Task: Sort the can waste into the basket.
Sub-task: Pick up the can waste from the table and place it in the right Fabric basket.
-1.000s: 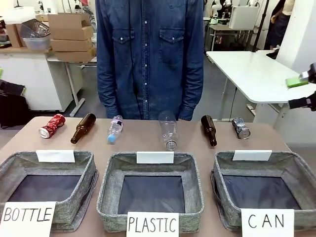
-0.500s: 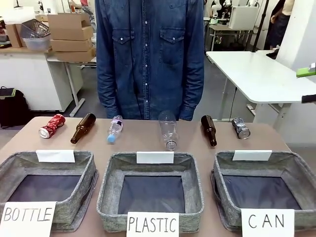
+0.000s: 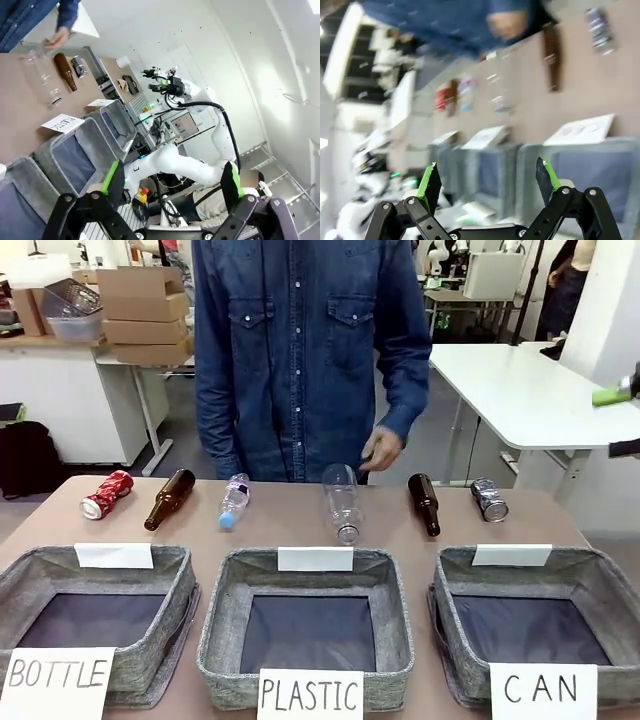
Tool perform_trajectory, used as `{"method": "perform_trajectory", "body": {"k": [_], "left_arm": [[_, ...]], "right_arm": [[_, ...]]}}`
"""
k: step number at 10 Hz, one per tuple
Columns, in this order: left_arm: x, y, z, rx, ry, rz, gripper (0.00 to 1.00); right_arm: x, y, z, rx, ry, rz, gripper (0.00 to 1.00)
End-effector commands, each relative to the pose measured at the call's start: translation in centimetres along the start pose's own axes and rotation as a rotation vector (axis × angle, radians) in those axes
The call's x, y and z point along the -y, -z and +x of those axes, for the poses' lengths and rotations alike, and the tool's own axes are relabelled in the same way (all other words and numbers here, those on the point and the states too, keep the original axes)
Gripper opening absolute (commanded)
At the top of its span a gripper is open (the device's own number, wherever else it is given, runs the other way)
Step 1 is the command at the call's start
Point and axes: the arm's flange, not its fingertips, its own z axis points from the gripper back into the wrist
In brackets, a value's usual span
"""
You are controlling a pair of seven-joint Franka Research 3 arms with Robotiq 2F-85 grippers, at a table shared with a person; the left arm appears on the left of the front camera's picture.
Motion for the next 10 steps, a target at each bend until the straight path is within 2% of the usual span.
{"method": "perform_trajectory", "body": {"k": [1, 2, 3, 4, 6, 7, 8, 10], "left_arm": [[-0.2, -0.1, 0.4, 0.007, 0.026, -0.015, 1.00], [-0.2, -0.1, 0.4, 0.007, 0.026, -0.015, 1.00], [-0.2, -0.1, 0.4, 0.007, 0.026, -0.015, 1.00], [-0.2, -0.1, 0.4, 0.007, 0.026, -0.015, 1.00], [-0.2, -0.1, 0.4, 0.007, 0.026, -0.015, 1.00], [-0.2, -0.1, 0.4, 0.007, 0.026, -0.015, 1.00], [-0.2, -0.1, 0.4, 0.007, 0.026, -0.015, 1.00], [-0.2, -0.1, 0.4, 0.007, 0.026, -0.015, 1.00]], "right_arm": [[-0.6, 4.2, 0.2, 0.039, -0.199, -0.570, 1.00], [-1.1, 3.8, 0.0, 0.033, -0.244, -0.429, 1.00], [-1.1, 2.1, -0.2, -0.056, -0.308, -0.114, 1.00], [0.0, 1.6, -0.1, 0.020, -0.211, -0.226, 1.00], [1.7, -2.0, -1.6, -0.025, -0.211, -0.062, 1.00], [2.6, -4.1, -2.4, -0.034, -0.190, -0.023, 1.00], [3.4, -5.9, -3.5, -0.048, -0.187, -0.002, 1.00], [4.4, -6.6, -4.5, -0.035, -0.154, -0.022, 1.00]]}}
